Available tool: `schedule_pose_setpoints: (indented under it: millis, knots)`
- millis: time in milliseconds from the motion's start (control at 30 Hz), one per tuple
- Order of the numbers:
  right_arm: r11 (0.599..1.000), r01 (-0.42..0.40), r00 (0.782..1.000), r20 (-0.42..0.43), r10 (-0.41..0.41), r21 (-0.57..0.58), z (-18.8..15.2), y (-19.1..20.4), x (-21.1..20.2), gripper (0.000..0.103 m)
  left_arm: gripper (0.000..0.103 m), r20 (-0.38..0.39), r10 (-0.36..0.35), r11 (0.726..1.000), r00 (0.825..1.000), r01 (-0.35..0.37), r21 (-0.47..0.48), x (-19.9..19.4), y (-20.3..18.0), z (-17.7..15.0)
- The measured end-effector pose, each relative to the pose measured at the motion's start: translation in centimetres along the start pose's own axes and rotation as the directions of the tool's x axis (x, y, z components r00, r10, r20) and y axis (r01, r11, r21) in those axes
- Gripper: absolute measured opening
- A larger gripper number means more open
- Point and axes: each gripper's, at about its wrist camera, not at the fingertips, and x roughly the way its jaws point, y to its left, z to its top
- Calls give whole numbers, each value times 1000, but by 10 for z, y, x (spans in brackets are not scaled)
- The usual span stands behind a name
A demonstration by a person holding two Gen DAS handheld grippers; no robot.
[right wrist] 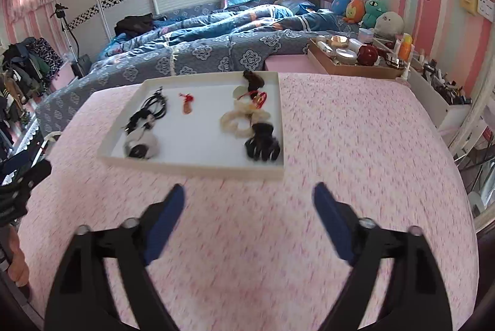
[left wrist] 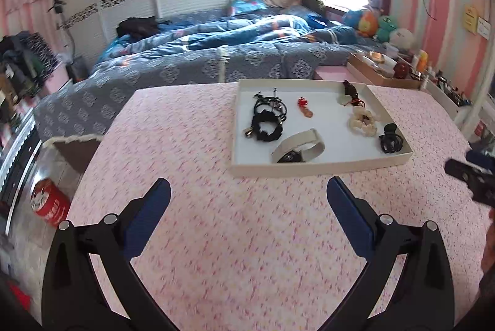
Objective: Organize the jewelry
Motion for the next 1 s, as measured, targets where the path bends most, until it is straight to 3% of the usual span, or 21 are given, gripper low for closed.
schedule_pose_setpoints:
  millis: [367, 600, 1000]
  knots:
    - [999, -1, 999, 50, 2, -34, -57, 20, -48, 93, 100, -21, -36, 999, 999, 36, -30, -39, -10, -50]
    - [999, 23, 998, 61, -22, -26, -68, 19, -58, 93, 100, 29, -14, 1000, 999, 14, 2, -65, -20, -64]
    - [997, 73, 993, 95, -69, -36, -73, 23, -66, 93, 100, 41, -10, 1000, 999, 10, 7, -74, -24, -70]
